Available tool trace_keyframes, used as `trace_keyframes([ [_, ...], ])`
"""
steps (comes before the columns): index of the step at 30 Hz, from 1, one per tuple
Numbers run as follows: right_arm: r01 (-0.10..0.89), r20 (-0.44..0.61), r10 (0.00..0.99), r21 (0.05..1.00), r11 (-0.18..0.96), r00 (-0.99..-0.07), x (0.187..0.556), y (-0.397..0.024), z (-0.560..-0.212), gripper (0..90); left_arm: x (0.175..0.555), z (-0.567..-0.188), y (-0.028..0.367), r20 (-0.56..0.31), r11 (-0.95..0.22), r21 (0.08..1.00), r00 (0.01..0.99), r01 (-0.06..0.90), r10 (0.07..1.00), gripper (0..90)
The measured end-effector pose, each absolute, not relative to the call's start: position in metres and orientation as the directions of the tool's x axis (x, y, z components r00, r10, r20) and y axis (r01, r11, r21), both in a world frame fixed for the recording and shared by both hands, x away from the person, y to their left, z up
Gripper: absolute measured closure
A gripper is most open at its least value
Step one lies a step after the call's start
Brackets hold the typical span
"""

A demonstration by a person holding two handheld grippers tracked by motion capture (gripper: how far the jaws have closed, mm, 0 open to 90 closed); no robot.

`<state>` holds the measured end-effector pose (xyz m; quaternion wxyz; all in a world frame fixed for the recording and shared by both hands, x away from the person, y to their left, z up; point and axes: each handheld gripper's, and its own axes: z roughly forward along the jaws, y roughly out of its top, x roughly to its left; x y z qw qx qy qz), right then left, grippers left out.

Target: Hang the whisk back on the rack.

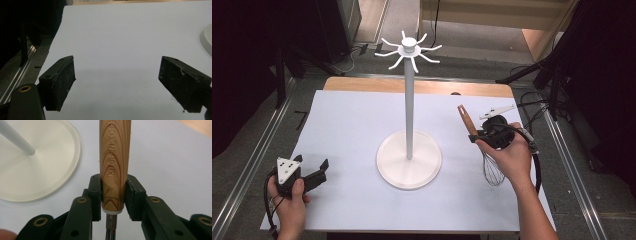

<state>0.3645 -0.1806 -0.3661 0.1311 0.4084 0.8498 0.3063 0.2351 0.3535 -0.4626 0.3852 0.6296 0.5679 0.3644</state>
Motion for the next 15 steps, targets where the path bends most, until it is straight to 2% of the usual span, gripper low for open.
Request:
trace_keyframes([
  [15, 0.421, 0.063, 0.727, 0.848, 0.322, -0.684, 0.341, -0.179, -0.340, 71.4, 0.235, -0.463, 0.354, 0.021, -0.057, 0.899, 0.088, 0.435, 0.996, 14.8],
])
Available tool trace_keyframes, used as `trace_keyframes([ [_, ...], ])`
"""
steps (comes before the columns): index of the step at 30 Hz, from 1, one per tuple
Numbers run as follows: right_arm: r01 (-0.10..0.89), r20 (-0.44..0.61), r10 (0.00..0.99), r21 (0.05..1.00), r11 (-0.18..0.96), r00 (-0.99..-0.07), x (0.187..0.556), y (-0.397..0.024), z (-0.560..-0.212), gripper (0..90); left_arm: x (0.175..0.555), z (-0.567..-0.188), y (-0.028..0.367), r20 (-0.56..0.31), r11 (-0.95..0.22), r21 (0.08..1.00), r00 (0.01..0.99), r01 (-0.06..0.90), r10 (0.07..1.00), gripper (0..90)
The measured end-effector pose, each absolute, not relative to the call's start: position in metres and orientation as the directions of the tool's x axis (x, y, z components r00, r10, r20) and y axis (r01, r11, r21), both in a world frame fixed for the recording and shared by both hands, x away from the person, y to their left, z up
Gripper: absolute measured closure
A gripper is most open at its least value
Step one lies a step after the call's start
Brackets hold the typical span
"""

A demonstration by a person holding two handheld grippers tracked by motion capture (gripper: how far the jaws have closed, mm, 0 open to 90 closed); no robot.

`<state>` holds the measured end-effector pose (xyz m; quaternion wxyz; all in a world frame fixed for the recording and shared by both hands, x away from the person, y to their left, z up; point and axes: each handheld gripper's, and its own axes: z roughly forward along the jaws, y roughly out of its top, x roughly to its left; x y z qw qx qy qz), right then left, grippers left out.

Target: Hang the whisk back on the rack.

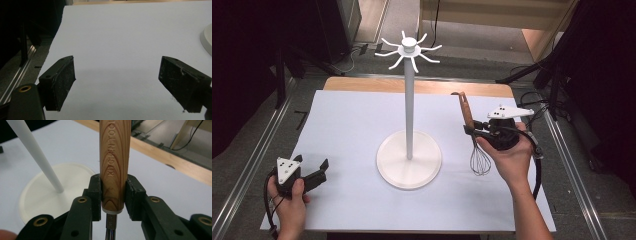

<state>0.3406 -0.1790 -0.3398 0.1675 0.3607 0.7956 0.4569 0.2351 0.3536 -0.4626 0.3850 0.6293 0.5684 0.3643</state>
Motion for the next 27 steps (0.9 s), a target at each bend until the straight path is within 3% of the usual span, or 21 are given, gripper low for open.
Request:
trace_keyframes([
  [27, 0.142, 0.019, 0.685, 0.982, 0.123, -0.728, 0.309, -0.159, -0.303, 71.4, 0.235, -0.463, 0.354, 0.022, -0.059, 0.899, 0.091, 0.433, 0.996, 14.8],
])
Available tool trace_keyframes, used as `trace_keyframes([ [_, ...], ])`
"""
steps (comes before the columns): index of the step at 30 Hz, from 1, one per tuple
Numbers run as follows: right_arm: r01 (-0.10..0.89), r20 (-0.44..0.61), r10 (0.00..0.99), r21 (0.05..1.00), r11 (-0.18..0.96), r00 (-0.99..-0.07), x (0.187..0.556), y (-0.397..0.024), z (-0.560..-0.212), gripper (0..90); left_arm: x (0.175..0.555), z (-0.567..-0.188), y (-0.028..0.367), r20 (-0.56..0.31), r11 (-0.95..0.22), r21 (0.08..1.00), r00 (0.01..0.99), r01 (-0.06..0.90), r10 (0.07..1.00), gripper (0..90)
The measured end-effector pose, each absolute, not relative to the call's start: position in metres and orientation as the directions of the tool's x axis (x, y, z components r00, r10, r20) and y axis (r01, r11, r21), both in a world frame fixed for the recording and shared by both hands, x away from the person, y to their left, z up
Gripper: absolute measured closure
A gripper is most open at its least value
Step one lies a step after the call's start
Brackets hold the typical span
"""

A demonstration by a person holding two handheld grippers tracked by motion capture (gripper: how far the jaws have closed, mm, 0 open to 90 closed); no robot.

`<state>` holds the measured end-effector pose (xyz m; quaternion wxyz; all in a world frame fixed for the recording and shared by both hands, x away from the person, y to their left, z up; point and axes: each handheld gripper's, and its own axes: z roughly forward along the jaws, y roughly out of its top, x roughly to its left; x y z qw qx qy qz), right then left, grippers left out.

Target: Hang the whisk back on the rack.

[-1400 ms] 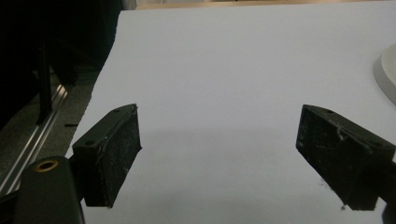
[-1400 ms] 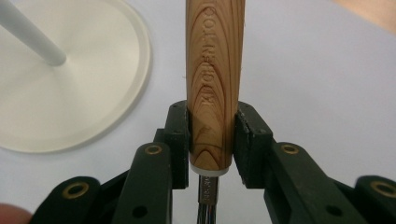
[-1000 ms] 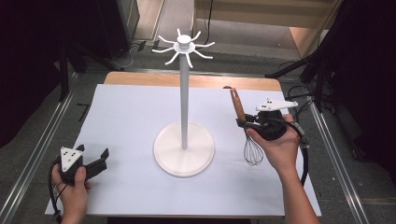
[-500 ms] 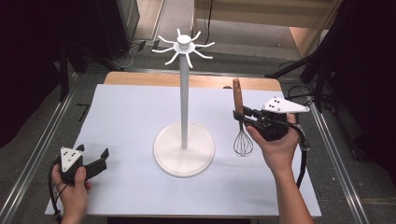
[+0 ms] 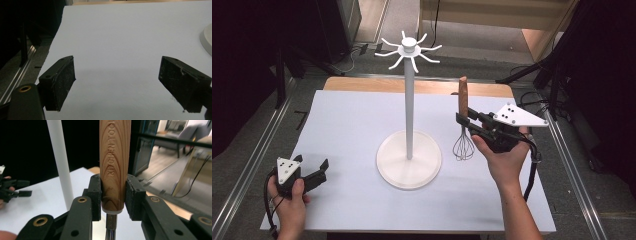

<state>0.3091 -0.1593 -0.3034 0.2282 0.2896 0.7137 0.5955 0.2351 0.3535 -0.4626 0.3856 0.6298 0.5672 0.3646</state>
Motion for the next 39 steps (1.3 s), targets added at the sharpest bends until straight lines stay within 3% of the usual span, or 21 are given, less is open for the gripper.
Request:
trace_keyframes([
  [39, 0.034, 0.039, 0.612, 0.999, -0.020, -0.790, 0.288, -0.133, -0.259, 71.2, 0.235, -0.463, 0.354, 0.020, -0.056, 0.899, 0.087, 0.435, 0.996, 14.8],
])
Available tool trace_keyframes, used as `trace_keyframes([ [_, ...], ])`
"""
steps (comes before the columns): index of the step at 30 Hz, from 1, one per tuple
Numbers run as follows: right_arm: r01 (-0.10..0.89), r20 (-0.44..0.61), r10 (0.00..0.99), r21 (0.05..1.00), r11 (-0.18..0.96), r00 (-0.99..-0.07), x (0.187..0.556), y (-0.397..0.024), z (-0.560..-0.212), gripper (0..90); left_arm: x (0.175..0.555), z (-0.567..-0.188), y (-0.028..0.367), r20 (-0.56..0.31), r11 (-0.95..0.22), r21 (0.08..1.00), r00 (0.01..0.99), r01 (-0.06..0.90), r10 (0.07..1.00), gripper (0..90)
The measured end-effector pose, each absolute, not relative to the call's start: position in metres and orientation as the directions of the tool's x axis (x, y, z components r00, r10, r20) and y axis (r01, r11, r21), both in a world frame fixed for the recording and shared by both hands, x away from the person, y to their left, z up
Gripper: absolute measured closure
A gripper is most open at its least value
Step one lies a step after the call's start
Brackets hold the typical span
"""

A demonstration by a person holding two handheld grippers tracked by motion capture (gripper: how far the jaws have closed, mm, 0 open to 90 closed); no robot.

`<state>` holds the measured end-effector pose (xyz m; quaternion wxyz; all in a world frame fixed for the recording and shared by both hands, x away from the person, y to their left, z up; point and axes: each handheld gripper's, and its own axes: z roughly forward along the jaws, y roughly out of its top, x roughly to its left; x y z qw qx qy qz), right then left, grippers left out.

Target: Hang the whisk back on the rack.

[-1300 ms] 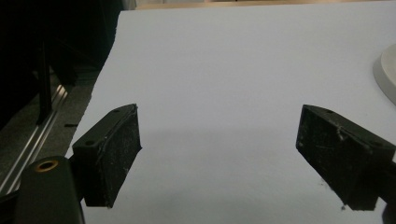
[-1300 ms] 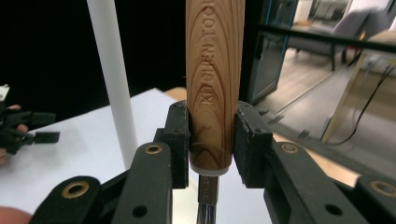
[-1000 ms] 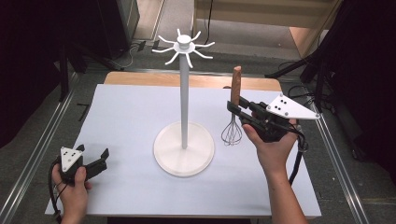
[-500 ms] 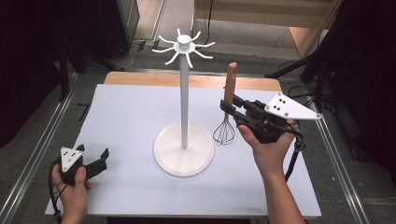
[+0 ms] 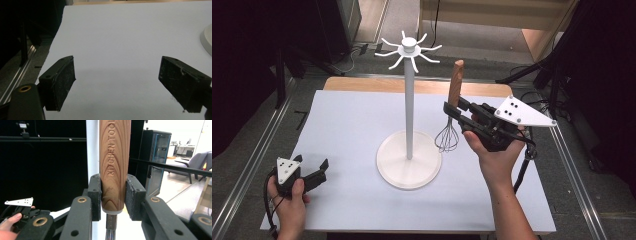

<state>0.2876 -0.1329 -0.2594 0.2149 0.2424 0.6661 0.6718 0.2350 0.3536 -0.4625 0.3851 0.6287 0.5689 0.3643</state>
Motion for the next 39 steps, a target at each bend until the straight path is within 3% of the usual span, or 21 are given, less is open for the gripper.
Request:
trace_keyframes([
  [39, 0.038, 0.042, 0.573, 0.999, -0.018, -0.818, 0.296, -0.109, -0.250, 71.2, 0.235, -0.462, 0.354, 0.021, -0.056, 0.900, 0.086, 0.433, 0.996, 14.8],
])
